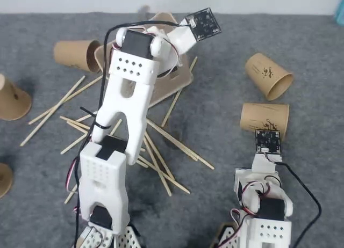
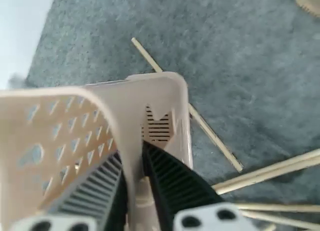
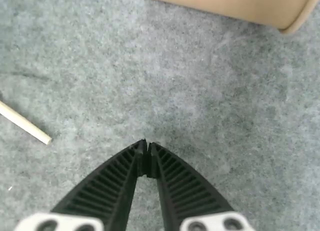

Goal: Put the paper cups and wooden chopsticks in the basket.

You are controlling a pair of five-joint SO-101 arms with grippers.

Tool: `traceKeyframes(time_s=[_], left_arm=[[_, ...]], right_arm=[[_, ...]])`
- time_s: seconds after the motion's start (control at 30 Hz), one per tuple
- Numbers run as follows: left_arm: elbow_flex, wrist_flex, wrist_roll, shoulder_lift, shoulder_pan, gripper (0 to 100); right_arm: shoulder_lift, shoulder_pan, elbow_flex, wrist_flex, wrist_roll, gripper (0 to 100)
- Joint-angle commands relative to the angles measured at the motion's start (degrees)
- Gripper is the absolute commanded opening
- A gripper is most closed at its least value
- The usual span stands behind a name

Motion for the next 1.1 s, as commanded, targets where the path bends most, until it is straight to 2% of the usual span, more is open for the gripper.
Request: traceKeyframes(time_s=[0.0,0.17,0.43,0.6,0.77,0.87,0.93,1.07], left_arm=[[-0.40,-1.23,0.97,-5.36,-1.05,11],[-5.67,-0.09,1.93,-5.36,-1.05,29],[-14.37,2.02,3.34,-5.45,-1.93,30],[-18.42,2.02,17.49,-5.45,-5.36,30],[-18.77,2.02,41.93,-5.45,-13.19,25],[-17.01,2.11,53.01,-5.45,-19.43,20],[-14.37,2.11,56.62,-5.45,-22.95,18],[-9.19,2.11,57.23,-5.54,-26.99,18]], right_arm=[[0.31,0.92,-1.49,0.13,0.79,0.6],[0.31,0.92,-0.79,-0.04,0.79,0.6],[0.31,0.92,-0.79,-0.04,0.79,0.6],[0.31,0.92,-0.79,-0.04,0.79,0.6],[0.31,0.92,-0.79,-0.04,0.79,0.6],[0.31,0.92,-0.79,-0.04,0.79,0.6],[0.31,0.92,-0.79,-0.04,0.79,0.6],[0.31,0.92,-0.79,-0.04,0.79,0.6]])
